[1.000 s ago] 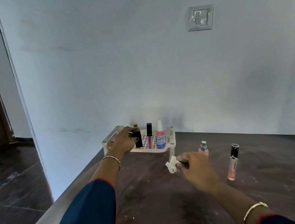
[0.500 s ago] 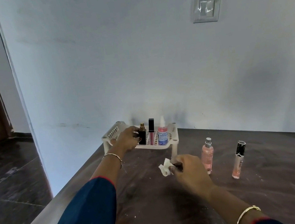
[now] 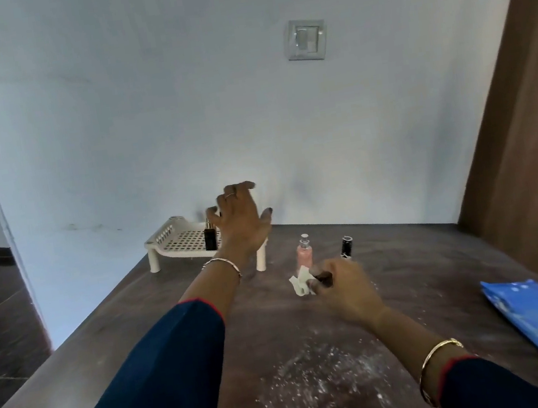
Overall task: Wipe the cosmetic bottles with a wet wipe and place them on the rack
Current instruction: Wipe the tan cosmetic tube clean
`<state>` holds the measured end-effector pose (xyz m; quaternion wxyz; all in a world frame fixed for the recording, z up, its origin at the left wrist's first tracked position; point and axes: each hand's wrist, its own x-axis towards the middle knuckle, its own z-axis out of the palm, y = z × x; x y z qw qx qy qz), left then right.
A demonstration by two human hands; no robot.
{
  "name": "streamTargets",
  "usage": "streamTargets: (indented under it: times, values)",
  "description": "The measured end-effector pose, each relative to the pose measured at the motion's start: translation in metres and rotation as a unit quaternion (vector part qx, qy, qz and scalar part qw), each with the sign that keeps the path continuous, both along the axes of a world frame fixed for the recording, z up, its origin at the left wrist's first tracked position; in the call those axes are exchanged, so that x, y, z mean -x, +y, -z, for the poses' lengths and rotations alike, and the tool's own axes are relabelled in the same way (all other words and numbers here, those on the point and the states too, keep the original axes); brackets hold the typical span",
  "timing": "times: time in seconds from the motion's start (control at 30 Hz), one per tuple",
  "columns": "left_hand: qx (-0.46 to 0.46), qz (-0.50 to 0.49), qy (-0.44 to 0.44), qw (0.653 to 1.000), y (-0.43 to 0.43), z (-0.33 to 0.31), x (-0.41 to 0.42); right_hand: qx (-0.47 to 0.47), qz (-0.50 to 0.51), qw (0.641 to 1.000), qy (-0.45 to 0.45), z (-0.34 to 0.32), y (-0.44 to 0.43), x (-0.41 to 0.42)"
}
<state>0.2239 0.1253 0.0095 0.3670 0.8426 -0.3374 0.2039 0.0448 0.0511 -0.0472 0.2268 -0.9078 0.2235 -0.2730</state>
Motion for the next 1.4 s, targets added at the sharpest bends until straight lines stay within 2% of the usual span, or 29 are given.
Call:
streamTargets:
  times: [0.1, 0.2, 0.3, 0.47, 0.6, 0.77, 0.93, 1.13, 1.27, 1.33, 1.4]
  values:
    - [-0.038, 0.066, -0.027, 0.997, -0.025, -0.010, 0.040, -0.007, 0.012, 1.000, 0.005, 0.004, -0.010, 0.027]
    - [-0.122, 0.107, -0.045, 0.986, -0.050, -0.011, 0.068, -0.046, 0.024, 0.999, -0.009, 0.005, -0.023, 0.053]
    - [-0.204, 0.116, -0.051, 0.971, -0.069, -0.004, 0.079, -0.070, 0.039, 0.997, -0.021, 0.011, -0.038, 0.069]
    - [-0.260, 0.088, -0.081, 0.958, -0.083, 0.011, 0.086, -0.097, 0.075, 0.991, -0.044, 0.028, -0.061, 0.076]
    - [-0.231, 0.068, -0.081, 0.967, -0.090, 0.016, 0.091, -0.132, 0.073, 0.987, -0.056, 0.040, -0.069, 0.074]
    - [-0.222, 0.088, -0.071, 0.968, -0.101, 0.019, 0.094, -0.172, 0.080, 0.979, -0.077, 0.047, -0.079, 0.075]
    - [-0.180, 0.105, -0.033, 0.978, -0.095, 0.014, 0.101, -0.245, 0.102, 0.952, -0.151, 0.042, -0.082, 0.083]
    - [-0.077, 0.203, 0.025, 0.976, -0.057, -0.003, 0.138, -0.263, 0.100, 0.935, -0.217, 0.019, -0.069, 0.131]
    - [-0.076, 0.285, 0.024, 0.955, -0.022, 0.002, 0.178, -0.298, 0.121, 0.900, -0.293, 0.009, -0.049, 0.166]
    - [-0.072, 0.303, 0.009, 0.950, -0.007, 0.008, 0.199, -0.331, 0.118, 0.875, -0.333, 0.007, -0.039, 0.182]
    - [-0.062, 0.311, -0.001, 0.949, 0.005, 0.016, 0.216, -0.335, 0.120, 0.868, -0.347, 0.010, -0.029, 0.195]
